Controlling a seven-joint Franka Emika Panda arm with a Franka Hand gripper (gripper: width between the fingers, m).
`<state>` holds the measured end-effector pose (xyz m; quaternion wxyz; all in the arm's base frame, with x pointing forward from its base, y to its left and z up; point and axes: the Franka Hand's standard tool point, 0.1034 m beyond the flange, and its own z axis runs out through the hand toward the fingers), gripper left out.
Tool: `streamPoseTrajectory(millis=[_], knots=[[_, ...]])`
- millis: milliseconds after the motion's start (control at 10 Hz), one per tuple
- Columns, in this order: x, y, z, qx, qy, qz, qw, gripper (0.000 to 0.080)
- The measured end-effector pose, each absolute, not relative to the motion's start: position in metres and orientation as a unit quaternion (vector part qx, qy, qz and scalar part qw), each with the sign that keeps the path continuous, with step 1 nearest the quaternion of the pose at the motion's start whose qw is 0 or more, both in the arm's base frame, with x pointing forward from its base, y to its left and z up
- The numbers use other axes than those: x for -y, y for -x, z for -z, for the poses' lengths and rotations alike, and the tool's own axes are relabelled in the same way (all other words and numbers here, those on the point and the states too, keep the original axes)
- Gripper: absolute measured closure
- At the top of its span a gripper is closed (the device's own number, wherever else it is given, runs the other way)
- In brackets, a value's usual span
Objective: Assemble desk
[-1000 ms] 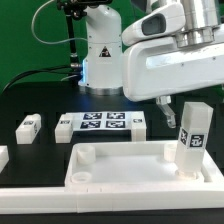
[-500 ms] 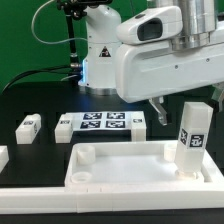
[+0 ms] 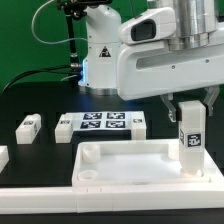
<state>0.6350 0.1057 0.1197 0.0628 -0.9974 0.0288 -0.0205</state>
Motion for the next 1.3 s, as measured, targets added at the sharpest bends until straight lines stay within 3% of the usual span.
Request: streamPoseTrajectory(millis=[700, 900, 1000, 1100, 1200, 1300], knots=[[-0.1128, -0.6355, -0.1170, -0.471, 0.878, 0.018, 0.077, 0.0508], [-0.1120, -0.6344, -0.1169, -0.548, 0.832, 0.012, 0.090, 0.0507], [-0.1131, -0.6341, -0.1166, -0.549, 0.831, 0.010, 0.091, 0.0409], [-0.1133, -0.6341, -0.1166, -0.532, 0.842, 0.012, 0.091, 0.0409], [-0.1129, -0.6342, -0.1166, -0.512, 0.854, 0.014, 0.090, 0.0248], [-0.1118, -0.6342, -0.1163, -0.417, 0.904, 0.025, 0.086, 0.0180]])
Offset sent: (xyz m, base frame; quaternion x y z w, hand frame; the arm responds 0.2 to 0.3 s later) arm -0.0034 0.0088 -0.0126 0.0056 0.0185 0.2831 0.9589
